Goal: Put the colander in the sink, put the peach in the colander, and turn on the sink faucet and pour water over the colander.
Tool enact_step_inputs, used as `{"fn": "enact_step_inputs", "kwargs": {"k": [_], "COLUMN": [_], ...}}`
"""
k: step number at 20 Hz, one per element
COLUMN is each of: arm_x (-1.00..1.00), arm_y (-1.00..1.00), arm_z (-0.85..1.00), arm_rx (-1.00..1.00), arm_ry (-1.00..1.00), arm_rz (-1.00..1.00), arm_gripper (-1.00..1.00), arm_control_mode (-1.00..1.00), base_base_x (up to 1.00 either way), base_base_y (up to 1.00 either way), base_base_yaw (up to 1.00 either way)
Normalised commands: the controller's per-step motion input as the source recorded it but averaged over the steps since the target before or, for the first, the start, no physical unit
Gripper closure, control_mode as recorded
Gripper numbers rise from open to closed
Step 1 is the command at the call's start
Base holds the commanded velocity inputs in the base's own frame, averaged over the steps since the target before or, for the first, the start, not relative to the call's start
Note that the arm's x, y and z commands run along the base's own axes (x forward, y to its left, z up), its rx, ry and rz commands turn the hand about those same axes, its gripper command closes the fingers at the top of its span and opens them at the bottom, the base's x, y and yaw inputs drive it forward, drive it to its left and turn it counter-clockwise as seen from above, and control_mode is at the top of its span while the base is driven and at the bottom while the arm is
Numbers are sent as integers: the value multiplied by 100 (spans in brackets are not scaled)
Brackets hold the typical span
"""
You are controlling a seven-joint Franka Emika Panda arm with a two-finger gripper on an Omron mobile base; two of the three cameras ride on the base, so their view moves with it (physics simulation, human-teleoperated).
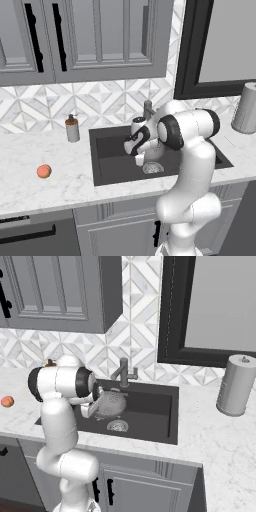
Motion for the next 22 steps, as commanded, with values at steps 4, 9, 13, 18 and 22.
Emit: {"fn": "enact_step_inputs", "kwargs": {"k": [4, 9, 13, 18, 22], "arm_x": [38, -10, -43, -44, 9], "arm_y": [0, -5, -1, 0, 0], "arm_z": [-62, -20, -1, 0, -8], "arm_rx": [0, 0, 0, 0, 0], "arm_ry": [0, 4, 4, 0, 0], "arm_rz": [-10, -14, -20, -21, -14], "arm_gripper": [100, 100, 100, 100, 100], "arm_control_mode": [-100, -100, -100, -100, -100], "base_base_x": [0, 0, 0, 0, 0], "base_base_y": [0, 0, 0, 0, 0], "base_base_yaw": [0, 0, 0, 0, 0]}}
